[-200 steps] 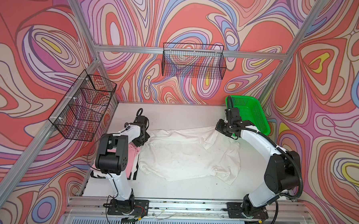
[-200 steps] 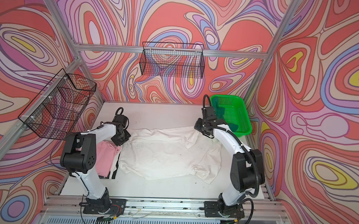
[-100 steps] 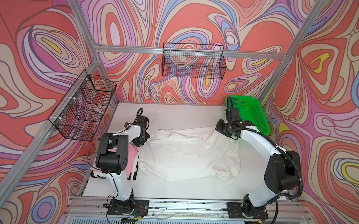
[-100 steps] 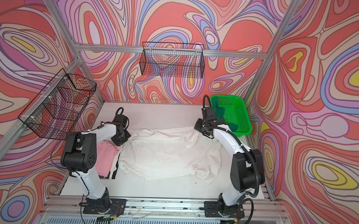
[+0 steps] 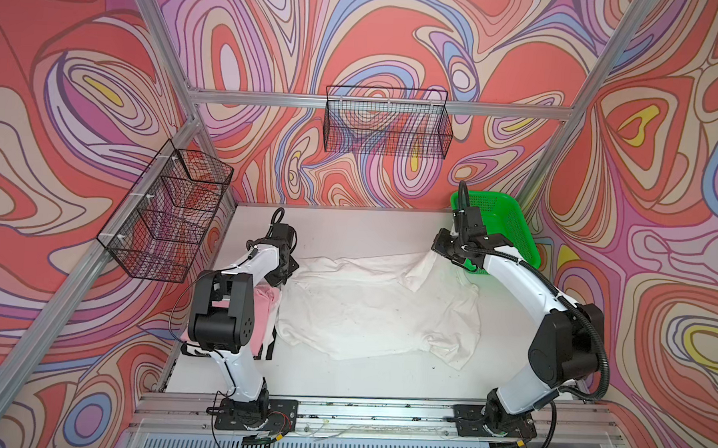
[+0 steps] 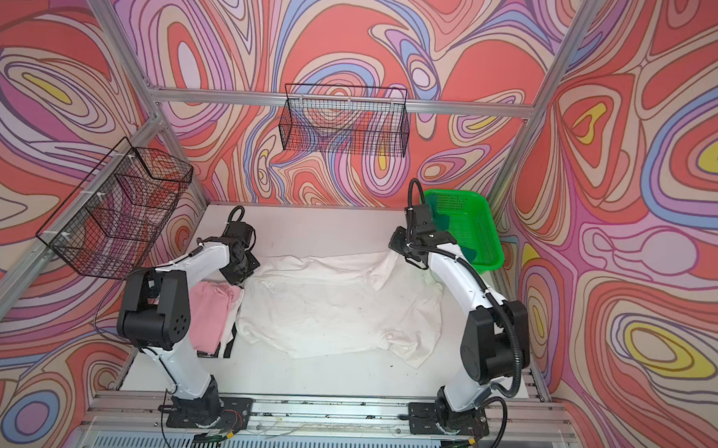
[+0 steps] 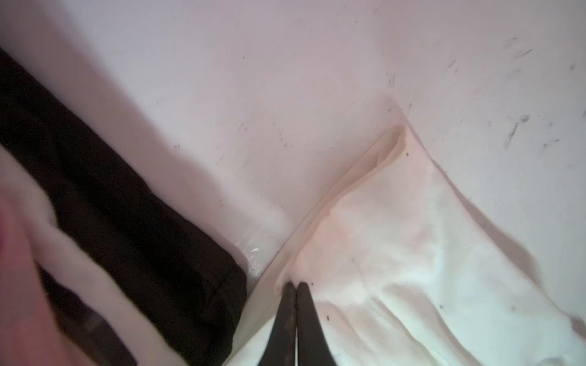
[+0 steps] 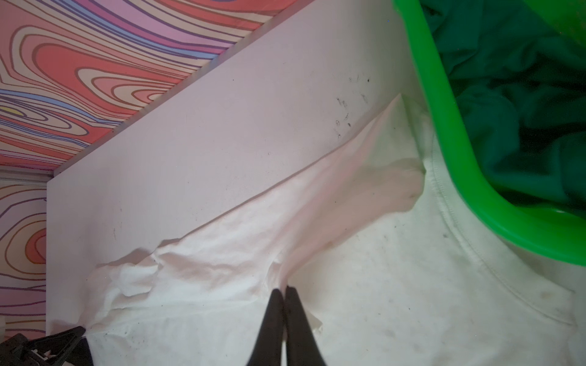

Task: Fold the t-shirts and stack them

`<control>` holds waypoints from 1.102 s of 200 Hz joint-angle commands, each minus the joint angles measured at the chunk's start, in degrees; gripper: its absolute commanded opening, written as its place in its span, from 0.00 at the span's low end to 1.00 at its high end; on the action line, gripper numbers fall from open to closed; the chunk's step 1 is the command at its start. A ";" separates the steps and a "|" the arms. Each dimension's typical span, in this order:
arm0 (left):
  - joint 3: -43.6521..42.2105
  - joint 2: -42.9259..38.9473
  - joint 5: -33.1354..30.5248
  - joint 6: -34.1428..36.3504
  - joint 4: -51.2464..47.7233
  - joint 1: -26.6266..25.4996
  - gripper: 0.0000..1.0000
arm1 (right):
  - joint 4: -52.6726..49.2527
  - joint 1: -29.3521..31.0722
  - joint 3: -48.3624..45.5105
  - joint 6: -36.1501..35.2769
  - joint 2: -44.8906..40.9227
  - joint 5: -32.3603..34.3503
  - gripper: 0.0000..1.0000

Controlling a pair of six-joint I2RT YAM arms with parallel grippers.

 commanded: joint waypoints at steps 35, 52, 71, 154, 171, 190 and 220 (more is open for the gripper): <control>2.35 -0.47 -2.29 1.09 -4.13 0.48 0.00 | -1.00 0.33 3.19 -0.57 1.08 1.34 0.00; 2.64 -0.13 -2.28 1.14 -4.28 0.45 0.00 | -0.96 0.31 3.42 -0.71 1.06 1.15 0.00; 3.43 0.57 -1.79 1.31 -4.73 0.43 0.00 | -1.04 0.30 3.35 -0.89 1.00 0.78 0.00; 4.51 1.74 -1.64 1.27 -5.05 0.43 0.13 | -0.21 0.32 2.28 -1.09 0.91 -0.27 0.00; 4.84 2.18 -1.72 1.27 -5.17 0.43 0.14 | -0.13 0.30 2.19 -1.16 0.91 -0.62 0.00; 5.02 2.42 -1.71 1.53 -5.20 0.43 0.13 | 0.01 0.33 2.27 -1.19 0.91 -1.00 0.00; 5.52 2.82 -2.19 1.55 -5.30 0.43 0.00 | 0.00 0.36 2.35 -1.21 1.04 -0.97 0.00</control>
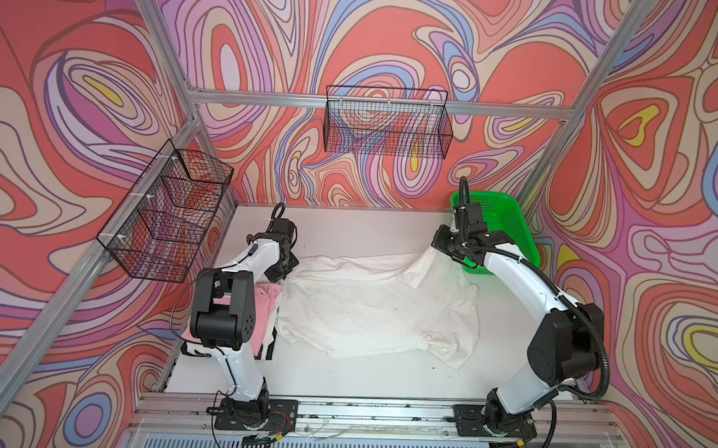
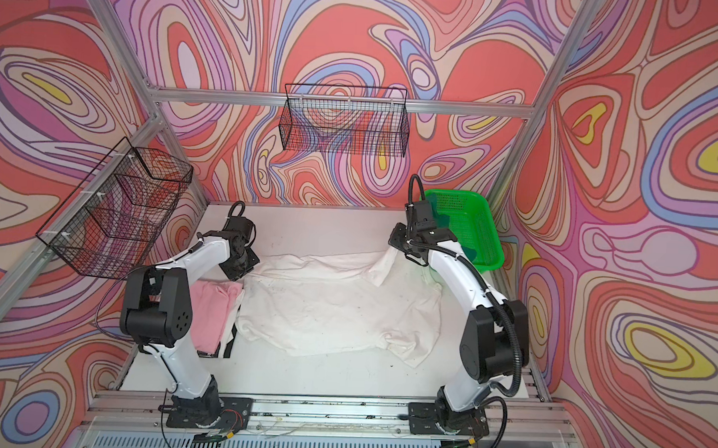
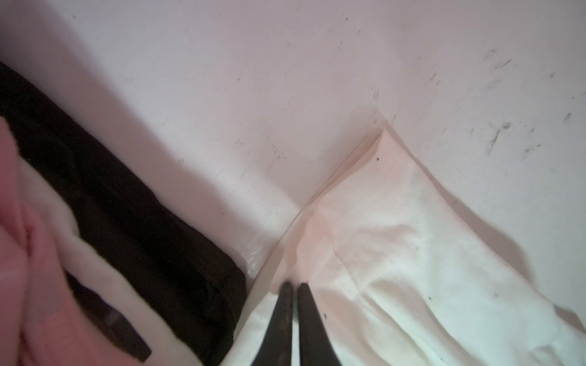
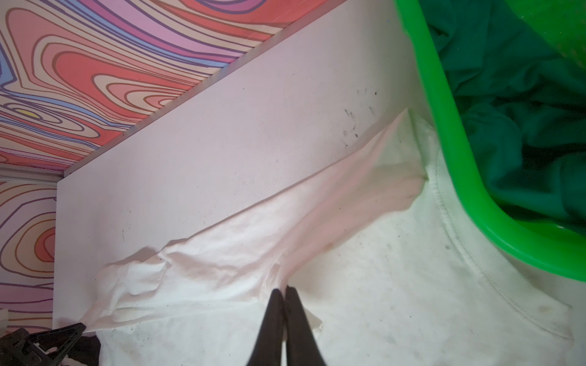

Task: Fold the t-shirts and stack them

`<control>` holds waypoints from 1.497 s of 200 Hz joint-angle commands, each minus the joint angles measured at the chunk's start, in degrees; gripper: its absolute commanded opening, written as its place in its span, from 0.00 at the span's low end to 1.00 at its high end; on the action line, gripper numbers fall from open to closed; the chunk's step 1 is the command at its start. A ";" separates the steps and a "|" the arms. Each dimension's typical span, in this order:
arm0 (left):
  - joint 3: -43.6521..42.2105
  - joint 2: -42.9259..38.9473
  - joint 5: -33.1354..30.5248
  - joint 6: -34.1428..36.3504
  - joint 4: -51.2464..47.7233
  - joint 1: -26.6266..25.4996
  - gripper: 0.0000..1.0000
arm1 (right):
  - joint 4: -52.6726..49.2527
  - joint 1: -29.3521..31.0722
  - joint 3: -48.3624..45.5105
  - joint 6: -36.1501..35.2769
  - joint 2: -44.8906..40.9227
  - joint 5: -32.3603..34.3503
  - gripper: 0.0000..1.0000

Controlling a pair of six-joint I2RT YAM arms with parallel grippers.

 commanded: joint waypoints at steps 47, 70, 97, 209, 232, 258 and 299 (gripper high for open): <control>7.28 1.55 -1.89 0.31 -3.35 0.41 0.00 | 1.34 0.23 3.99 0.65 1.32 1.03 0.00; 10.62 1.66 -2.52 0.35 -2.61 0.49 0.00 | 1.25 -0.41 8.88 1.00 4.13 1.47 0.00; 17.15 5.41 -1.85 0.24 -3.64 1.18 0.00 | 3.57 -1.58 14.35 1.29 8.75 1.68 0.00; 33.85 21.86 2.14 -3.88 3.33 2.08 0.00 | 24.21 -4.20 26.56 -0.56 27.81 -1.13 0.00; 34.97 23.53 2.01 -4.41 6.81 2.17 0.00 | 26.19 -4.20 29.14 -1.89 31.00 -1.31 0.00; 37.90 25.94 1.11 -4.11 9.46 2.26 0.00 | 28.38 -4.21 31.81 -3.71 34.26 -0.08 0.00; 43.49 29.86 1.68 -3.89 8.92 2.26 0.00 | 25.82 -4.20 40.95 -6.15 41.51 1.32 0.00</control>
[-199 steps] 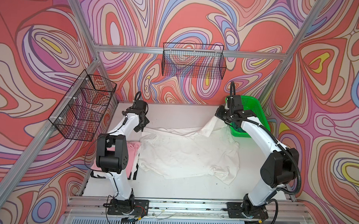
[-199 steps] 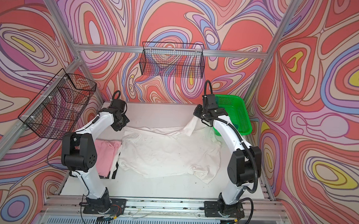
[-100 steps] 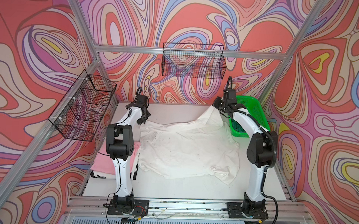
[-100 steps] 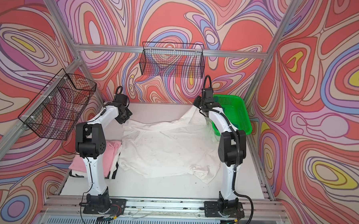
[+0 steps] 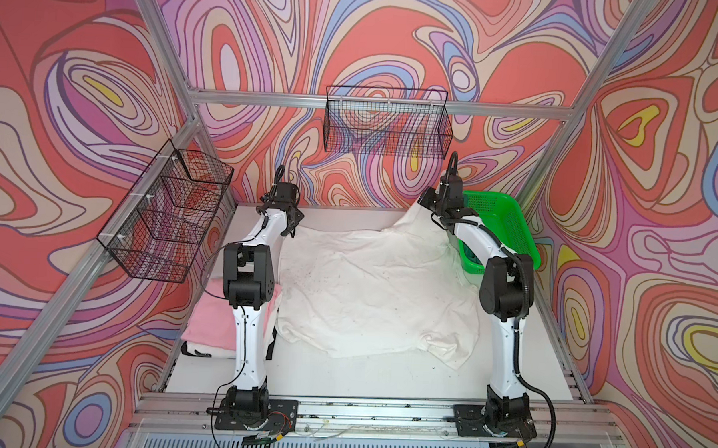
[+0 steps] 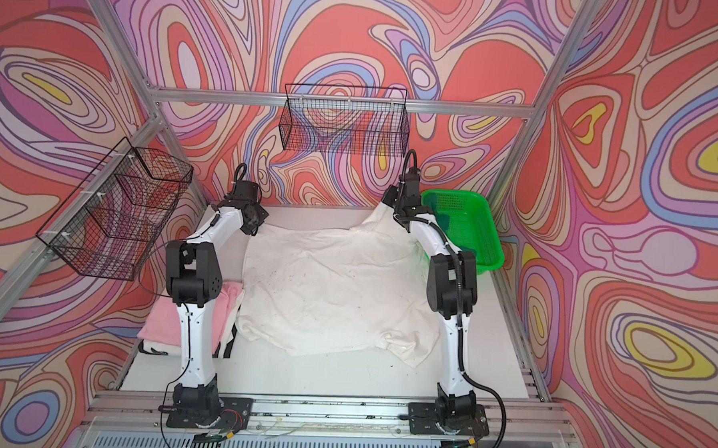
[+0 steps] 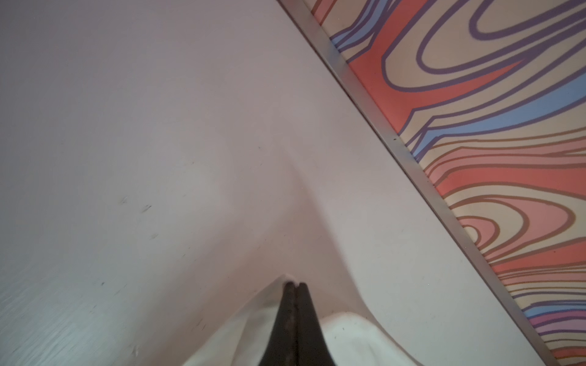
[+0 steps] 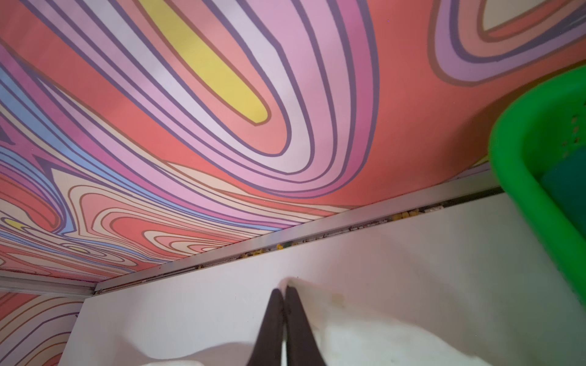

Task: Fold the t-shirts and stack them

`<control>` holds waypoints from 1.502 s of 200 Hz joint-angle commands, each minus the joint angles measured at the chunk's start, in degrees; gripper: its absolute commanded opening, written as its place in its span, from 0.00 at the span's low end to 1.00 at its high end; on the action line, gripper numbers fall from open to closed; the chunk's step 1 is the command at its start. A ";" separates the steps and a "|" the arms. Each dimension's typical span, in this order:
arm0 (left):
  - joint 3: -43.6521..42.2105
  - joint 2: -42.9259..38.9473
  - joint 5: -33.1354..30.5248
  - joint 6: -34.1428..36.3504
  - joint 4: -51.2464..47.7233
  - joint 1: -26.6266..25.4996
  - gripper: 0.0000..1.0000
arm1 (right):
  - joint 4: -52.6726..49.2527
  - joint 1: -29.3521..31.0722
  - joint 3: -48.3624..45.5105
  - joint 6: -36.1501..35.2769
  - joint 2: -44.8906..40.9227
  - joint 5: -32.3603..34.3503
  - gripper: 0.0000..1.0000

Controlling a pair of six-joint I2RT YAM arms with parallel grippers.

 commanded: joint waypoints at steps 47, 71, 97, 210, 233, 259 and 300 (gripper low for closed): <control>1.93 -0.41 1.27 -0.21 2.40 0.38 0.39 | -6.17 -0.29 16.59 -4.97 8.89 2.89 0.16; -2.96 -6.09 2.54 -0.76 5.34 0.21 0.57 | -6.62 -0.29 15.98 -4.99 4.92 5.00 0.47; -11.41 -14.60 3.23 -1.15 8.62 -0.47 0.66 | -6.27 -0.28 10.25 -3.48 -2.02 4.97 0.60; -46.77 -40.76 8.58 -7.75 -1.91 -11.13 0.74 | -17.70 2.95 -57.10 16.69 -45.60 8.89 0.71; -53.05 -45.20 8.23 -7.23 -2.78 -13.95 0.74 | -21.66 5.44 -65.93 17.89 -48.83 9.64 0.73; -59.10 -48.68 7.85 -7.28 -2.71 -16.44 0.74 | -22.73 6.65 -73.97 20.41 -51.36 9.94 0.73; -66.70 -50.44 7.51 -6.34 -3.82 -17.29 0.73 | -25.64 6.62 -81.04 23.34 -54.64 12.52 0.73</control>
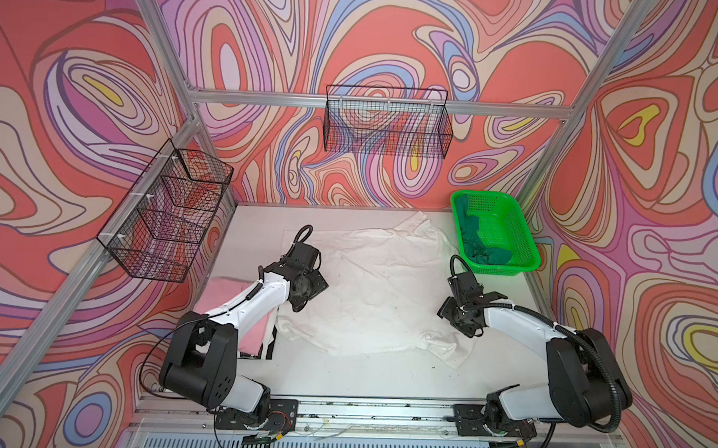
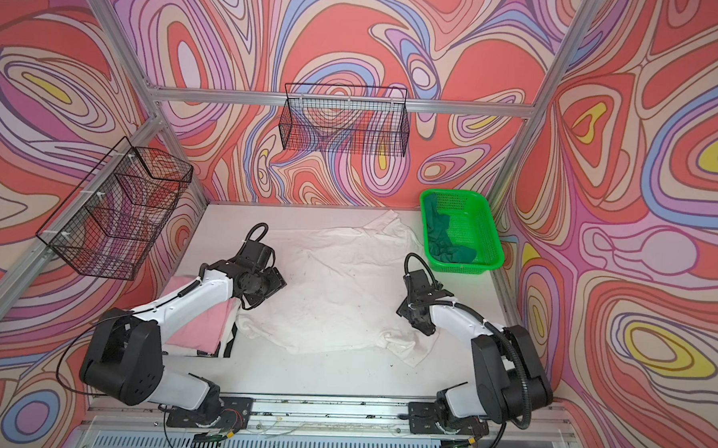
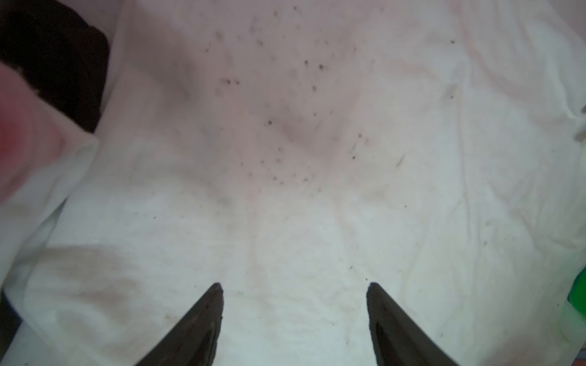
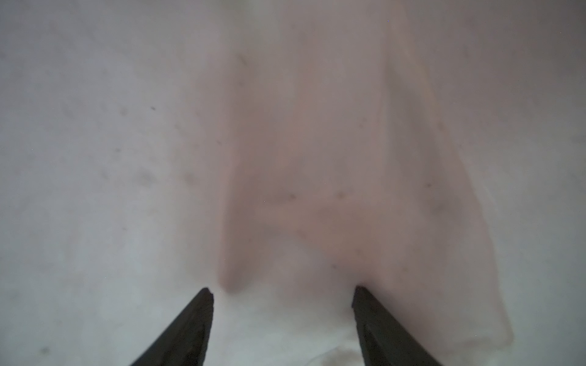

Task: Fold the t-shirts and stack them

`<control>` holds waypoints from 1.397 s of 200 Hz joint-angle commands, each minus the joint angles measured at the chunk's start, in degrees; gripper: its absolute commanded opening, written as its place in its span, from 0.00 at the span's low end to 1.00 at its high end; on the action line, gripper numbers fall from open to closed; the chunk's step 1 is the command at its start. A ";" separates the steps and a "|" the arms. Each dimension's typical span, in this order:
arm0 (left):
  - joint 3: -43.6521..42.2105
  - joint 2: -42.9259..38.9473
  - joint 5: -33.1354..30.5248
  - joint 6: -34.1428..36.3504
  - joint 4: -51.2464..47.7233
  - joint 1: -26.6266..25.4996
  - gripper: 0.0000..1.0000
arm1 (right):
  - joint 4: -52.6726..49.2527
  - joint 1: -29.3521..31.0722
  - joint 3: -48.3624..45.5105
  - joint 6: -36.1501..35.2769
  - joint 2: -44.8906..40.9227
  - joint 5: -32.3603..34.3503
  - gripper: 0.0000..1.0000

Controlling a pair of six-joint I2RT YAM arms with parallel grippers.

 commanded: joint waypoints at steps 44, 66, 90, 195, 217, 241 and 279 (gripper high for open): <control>-7.96 1.21 -1.02 2.71 -3.18 -0.23 0.73 | -8.83 0.06 -2.56 4.23 -5.92 6.74 0.73; -8.23 2.01 -1.38 4.20 -4.78 -0.23 0.73 | -9.60 0.05 -3.46 3.76 -5.77 5.62 0.75; -9.10 2.16 -1.26 4.89 -6.91 -0.28 0.73 | -11.26 -0.06 -4.49 4.37 -5.84 4.85 0.74; -5.14 -6.56 -6.19 8.88 -15.89 -0.15 0.76 | -21.83 -1.31 0.24 0.99 -12.35 8.03 0.64; -4.61 -6.79 -4.99 8.31 -14.34 -0.14 0.77 | -18.27 -1.35 1.68 2.70 -12.19 5.22 0.60; -3.34 -4.82 -3.73 7.42 -15.94 -0.16 0.74 | -11.09 -0.91 2.43 4.69 -9.81 -2.69 0.55; -9.32 -15.53 -10.13 -1.66 -24.29 -0.17 0.74 | -9.12 0.47 4.06 2.50 -5.34 -3.01 0.54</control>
